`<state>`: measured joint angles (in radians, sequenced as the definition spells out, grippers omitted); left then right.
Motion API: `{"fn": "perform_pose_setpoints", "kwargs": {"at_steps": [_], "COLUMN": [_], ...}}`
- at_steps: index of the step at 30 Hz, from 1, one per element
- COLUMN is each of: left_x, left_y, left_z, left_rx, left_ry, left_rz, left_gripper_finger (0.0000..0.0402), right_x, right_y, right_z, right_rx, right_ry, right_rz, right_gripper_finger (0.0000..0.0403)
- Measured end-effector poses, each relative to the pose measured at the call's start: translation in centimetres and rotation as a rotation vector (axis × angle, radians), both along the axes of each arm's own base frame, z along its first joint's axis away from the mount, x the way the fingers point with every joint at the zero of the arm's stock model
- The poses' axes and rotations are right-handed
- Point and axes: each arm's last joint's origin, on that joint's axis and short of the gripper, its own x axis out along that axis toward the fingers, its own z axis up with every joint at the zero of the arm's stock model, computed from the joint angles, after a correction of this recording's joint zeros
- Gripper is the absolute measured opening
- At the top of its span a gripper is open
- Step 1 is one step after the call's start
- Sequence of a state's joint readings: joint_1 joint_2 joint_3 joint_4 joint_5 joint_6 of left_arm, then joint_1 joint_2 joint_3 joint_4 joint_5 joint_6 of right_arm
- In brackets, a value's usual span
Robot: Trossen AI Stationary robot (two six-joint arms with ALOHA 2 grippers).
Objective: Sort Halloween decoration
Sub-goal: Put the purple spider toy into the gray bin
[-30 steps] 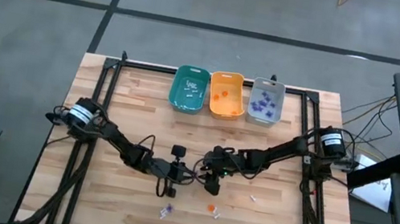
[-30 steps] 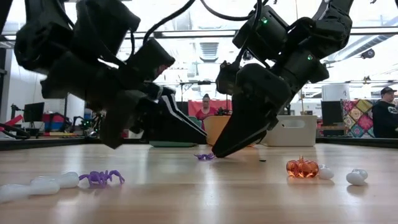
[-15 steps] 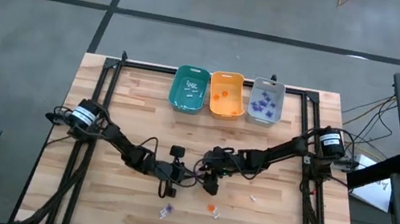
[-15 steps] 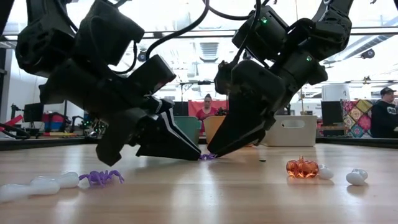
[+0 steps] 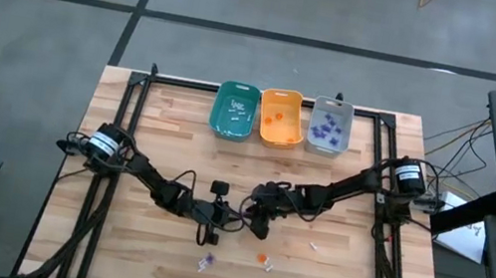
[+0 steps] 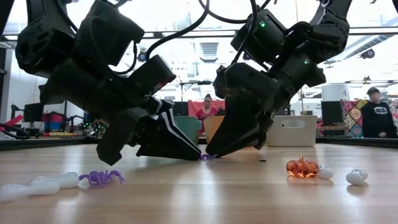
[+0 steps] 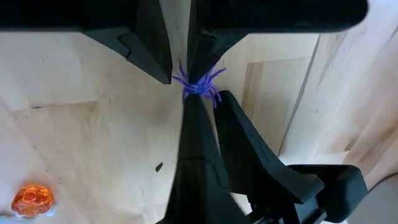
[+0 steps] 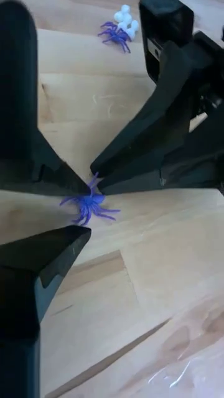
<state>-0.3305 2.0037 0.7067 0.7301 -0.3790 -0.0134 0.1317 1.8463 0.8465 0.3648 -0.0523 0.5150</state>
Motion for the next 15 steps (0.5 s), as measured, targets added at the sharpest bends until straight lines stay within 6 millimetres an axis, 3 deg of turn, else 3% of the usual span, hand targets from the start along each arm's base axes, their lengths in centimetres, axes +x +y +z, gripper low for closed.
{"fn": "perform_pose_setpoints", "kwargs": {"at_steps": [8,15], "left_x": [-0.01,-0.09], "left_y": [0.00,0.01], "left_z": [0.00,0.22], "left_rx": [-0.002,0.000], "left_ry": [-0.004,-0.007], "left_rz": [-0.001,-0.001], "left_gripper_finger": [0.0038,0.0038], "right_x": [0.19,0.29], "right_y": [-0.59,-0.62], "right_z": [-0.35,-0.24], "right_rx": [0.008,-0.013], "right_ry": [-0.002,-0.021], "right_rz": [-0.022,0.005], "right_gripper_finger": [0.0017,0.0009]}}
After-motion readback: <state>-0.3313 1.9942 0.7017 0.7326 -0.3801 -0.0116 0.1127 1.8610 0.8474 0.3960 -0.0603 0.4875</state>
